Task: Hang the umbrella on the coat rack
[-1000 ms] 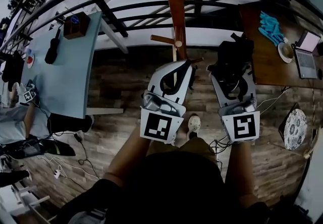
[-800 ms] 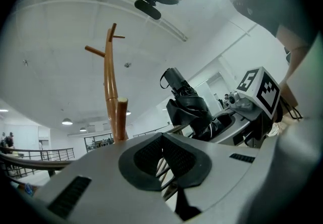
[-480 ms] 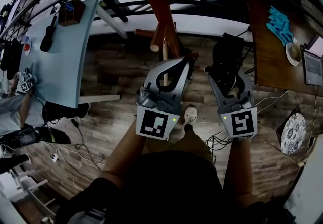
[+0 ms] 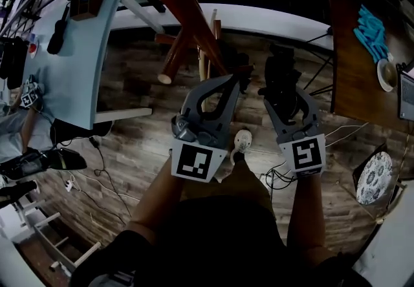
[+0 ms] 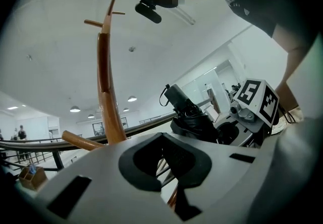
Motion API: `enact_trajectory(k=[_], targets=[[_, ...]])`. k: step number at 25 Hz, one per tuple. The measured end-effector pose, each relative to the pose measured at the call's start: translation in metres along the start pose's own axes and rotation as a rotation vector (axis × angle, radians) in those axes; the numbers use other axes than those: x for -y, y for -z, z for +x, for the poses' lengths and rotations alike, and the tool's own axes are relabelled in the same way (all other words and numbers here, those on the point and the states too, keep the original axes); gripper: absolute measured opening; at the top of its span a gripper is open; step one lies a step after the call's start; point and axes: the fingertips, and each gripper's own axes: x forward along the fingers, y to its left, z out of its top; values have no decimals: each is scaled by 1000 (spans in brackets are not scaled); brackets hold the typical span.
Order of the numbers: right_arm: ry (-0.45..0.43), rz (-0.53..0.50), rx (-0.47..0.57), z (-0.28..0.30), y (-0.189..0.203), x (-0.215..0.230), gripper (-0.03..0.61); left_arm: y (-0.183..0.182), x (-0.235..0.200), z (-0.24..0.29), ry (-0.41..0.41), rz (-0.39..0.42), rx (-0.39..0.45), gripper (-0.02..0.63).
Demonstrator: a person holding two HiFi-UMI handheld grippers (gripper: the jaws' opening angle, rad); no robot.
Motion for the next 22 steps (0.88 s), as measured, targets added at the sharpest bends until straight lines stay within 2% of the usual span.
enact_trajectory(k=[9,17,22], targets=[[-135,55,-66,33,38,-15,239,24,-2,7,-31,-37,-42,11],[-183,86,-131,42,75,-29,239,41,-2,5,-93,-59,-73,11],[-193,130,-161,44,94,-34,239,49,2,6,-101,-61,-95,11]])
